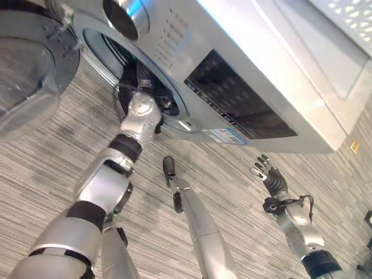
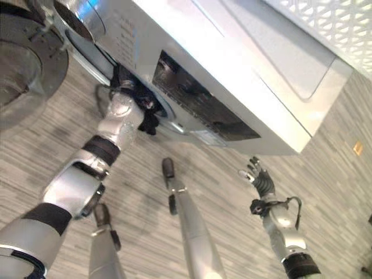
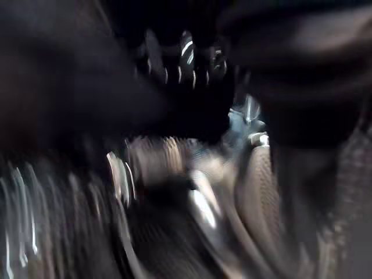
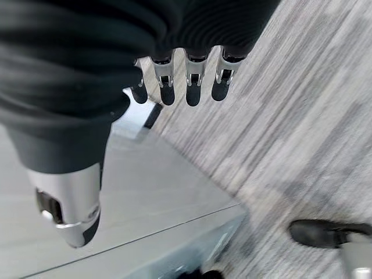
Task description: Grab the laundry basket,head to the washer,open it,put in the laundry and shut it.
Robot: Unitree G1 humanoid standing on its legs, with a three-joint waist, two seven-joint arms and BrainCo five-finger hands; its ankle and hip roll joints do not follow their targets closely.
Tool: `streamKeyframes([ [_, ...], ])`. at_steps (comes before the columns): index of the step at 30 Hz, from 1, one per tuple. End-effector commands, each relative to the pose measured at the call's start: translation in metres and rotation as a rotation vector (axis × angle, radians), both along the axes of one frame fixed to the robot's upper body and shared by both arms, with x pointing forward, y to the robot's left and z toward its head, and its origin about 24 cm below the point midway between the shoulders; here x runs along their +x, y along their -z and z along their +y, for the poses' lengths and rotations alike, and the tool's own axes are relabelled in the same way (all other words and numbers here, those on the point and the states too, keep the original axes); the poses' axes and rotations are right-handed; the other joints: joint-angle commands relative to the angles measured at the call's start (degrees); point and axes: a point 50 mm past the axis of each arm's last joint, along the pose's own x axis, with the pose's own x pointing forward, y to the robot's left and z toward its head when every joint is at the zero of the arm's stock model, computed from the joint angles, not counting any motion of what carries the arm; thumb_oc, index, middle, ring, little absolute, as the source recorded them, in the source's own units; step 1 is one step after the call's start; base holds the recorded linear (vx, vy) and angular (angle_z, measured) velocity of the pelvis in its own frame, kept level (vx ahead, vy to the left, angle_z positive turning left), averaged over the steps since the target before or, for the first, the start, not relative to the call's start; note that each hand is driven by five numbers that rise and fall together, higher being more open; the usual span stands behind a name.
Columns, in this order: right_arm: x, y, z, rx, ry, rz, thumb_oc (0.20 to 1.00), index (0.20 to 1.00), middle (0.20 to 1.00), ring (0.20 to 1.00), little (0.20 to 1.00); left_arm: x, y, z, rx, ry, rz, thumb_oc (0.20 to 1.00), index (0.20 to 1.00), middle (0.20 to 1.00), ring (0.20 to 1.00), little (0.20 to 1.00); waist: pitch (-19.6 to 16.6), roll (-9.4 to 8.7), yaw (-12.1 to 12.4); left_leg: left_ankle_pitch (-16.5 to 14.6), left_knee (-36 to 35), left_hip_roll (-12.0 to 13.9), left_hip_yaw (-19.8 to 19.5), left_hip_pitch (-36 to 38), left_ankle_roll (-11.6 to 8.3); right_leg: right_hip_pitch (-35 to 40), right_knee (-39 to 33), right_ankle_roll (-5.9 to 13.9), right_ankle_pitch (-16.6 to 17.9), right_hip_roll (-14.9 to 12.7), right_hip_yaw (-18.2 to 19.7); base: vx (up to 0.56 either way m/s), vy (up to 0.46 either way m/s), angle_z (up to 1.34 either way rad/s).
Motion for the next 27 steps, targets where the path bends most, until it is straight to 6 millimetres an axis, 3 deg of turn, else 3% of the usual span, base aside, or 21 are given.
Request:
streamKeyframes([
  [1,0.009,-0.034,-0.026,-0.110,0.024,-0.103,1.000,1.000,1.000,1.000,1.000,-0.013,-0.067,-0.033,0.217,0.012,-0.211,1.000,1.000,1.000,1.000,1.000,5.16,2.86,-3.43,1.19,0.82,3.91,-2.68,4.16,3.65,3.97,0.27,7.05,-7.65,-0.04,-1.32,-0.01,0.096,0.13],
  [5,0.007,-0.036,-0.035,-0.150,0.032,-0.091,1.000,1.000,1.000,1.000,1.000,-0.012,-0.073,-0.042,0.514,-0.058,-0.214,1.000,1.000,1.000,1.000,1.000,5.09,3.67,-3.63,2.20,-4.35,2.66,-2.60,8.93,3.88,7.58,-3.30,7.88,-6.55,-0.95,-1.15,-0.01,0.098,0.07],
  [6,0.007,-0.036,-0.035,-0.150,0.032,-0.091,1.000,1.000,1.000,1.000,1.000,-0.012,-0.073,-0.042,0.515,-0.058,-0.214,1.000,1.000,1.000,1.000,1.000,5.16,3.64,-3.58,2.23,-4.42,2.67,-2.56,9.05,3.89,7.66,-3.33,7.88,-6.54,-0.94,-1.13,0.01,0.104,-0.01],
  [8,0.003,-0.037,-0.045,-0.186,0.038,-0.066,1.000,1.000,1.000,1.000,1.000,-0.008,-0.060,-0.048,0.786,-0.076,-0.150,1.000,1.000,1.000,1.000,1.000,4.82,4.37,-3.56,2.76,-7.32,2.44,-2.00,11.91,4.05,9.32,-4.78,8.40,-6.05,-1.25,-0.79,-0.01,0.145,-0.06],
  [9,-0.002,-0.038,-0.056,-0.228,0.052,-0.037,1.000,1.000,1.000,1.000,1.000,-0.009,-0.045,-0.053,0.960,-0.021,-0.119,1.000,1.000,1.000,1.000,1.000,4.71,4.64,-3.00,4.54,-9.09,1.26,-1.66,13.22,4.18,10.65,-6.90,8.37,-3.92,-2.08,-0.38,-0.05,0.151,0.00],
  [11,-0.008,-0.038,-0.064,-0.255,0.052,-0.008,1.000,1.000,1.000,1.000,1.000,-0.013,-0.026,-0.037,1.010,0.032,-0.084,1.000,1.000,1.000,1.000,1.000,4.86,5.57,-1.66,5.14,-9.88,0.47,-1.68,14.08,4.31,12.04,-7.84,8.61,-3.53,-2.82,-0.24,-0.03,0.139,0.04],
  [14,-0.010,-0.038,-0.066,-0.262,0.049,-0.001,1.000,1.000,1.000,1.000,1.000,-0.014,-0.024,-0.031,1.009,0.036,-0.085,1.000,1.000,1.000,1.000,1.000,4.94,5.81,-1.38,5.26,-10.21,0.22,-1.74,14.34,4.33,12.63,-8.30,8.67,-3.53,-3.11,-0.31,-0.01,0.060,0.09],
  [18,-0.016,-0.034,-0.069,-0.285,0.019,0.023,1.000,1.000,1.000,1.000,1.000,-0.018,-0.006,-0.007,0.989,0.054,-0.062,1.000,1.000,1.000,1.000,1.000,5.29,6.51,-0.03,6.34,-10.97,-0.68,-2.41,13.94,4.39,13.23,-9.37,8.97,-2.57,-4.64,-0.69,-0.03,0.061,0.09],
  [20,-0.016,-0.034,-0.069,-0.285,0.019,0.024,1.000,1.000,1.000,1.000,1.000,-0.018,-0.006,-0.007,0.989,0.054,-0.062,1.000,1.000,1.000,1.000,1.000,5.27,6.53,-0.07,6.35,-10.98,-0.69,-2.44,13.93,4.39,13.23,-9.38,8.98,-2.56,-4.66,-0.71,0.00,0.000,0.00],
  [27,-0.024,-0.004,-0.062,-0.253,0.025,0.105,1.000,1.000,1.000,1.000,1.000,-0.036,0.049,0.040,0.860,0.002,-0.018,1.000,1.000,1.000,1.000,1.000,6.04,6.35,2.02,5.43,-10.00,-1.76,-2.47,13.73,4.77,15.03,-10.99,8.94,-1.42,-5.73,-1.13,-0.03,0.063,0.02],
])
